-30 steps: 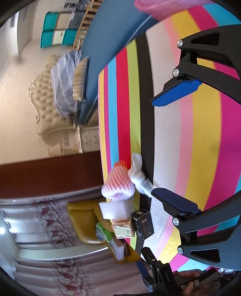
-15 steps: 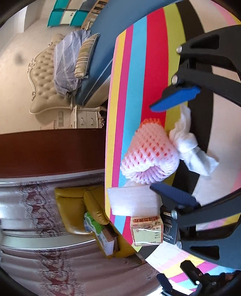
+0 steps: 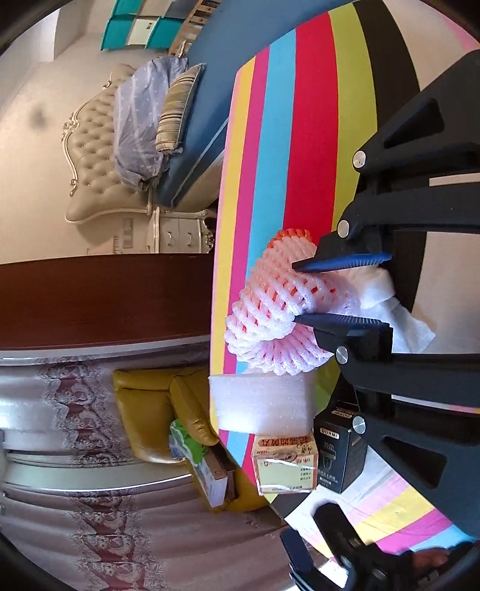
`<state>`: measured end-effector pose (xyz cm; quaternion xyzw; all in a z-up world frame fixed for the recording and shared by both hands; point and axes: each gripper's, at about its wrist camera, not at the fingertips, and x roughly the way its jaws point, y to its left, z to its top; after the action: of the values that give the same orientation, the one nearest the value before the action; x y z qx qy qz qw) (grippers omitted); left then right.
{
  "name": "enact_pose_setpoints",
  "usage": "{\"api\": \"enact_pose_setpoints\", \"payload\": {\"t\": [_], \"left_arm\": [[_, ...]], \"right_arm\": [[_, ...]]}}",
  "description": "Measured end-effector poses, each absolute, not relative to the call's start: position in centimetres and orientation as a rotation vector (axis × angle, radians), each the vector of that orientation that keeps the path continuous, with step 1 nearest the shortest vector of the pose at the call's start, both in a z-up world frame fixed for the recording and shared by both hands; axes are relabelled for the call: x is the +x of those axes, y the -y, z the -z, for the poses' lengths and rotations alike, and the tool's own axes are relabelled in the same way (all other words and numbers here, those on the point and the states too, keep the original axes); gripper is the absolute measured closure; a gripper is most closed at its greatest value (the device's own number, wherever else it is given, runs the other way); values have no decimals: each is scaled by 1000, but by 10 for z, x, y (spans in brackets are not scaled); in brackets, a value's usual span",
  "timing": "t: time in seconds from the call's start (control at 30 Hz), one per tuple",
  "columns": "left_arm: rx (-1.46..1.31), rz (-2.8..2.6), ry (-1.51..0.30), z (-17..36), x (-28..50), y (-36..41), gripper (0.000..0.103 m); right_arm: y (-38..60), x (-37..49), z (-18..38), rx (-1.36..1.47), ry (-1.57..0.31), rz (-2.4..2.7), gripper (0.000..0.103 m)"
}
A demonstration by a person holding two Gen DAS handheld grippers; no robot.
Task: Collect trash
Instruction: 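Grasp the pink foam net with the right tool while the left tool grasps a small printed box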
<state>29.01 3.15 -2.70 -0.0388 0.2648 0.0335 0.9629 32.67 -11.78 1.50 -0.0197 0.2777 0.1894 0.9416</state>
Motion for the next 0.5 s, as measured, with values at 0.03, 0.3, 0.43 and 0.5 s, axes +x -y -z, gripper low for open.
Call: {"api": "enact_pose_setpoints", "payload": {"t": [0.03,0.3,0.43,0.5], "left_arm": [[-88,-75,-536,26,296,-30,5],[-52,-150,-537,22,338,-10,5],[-45,-140,-576,31,352,-7,44],[-56,-131,-574,34,350,-10,46]], "right_arm": [[121,324,-16,-34,-561,-387,81],[133,306,-17,-11,-535,-386,80],[136,301,-16,2,-535,-394,80],[138,299,-15,8,-536,-396,80]]}}
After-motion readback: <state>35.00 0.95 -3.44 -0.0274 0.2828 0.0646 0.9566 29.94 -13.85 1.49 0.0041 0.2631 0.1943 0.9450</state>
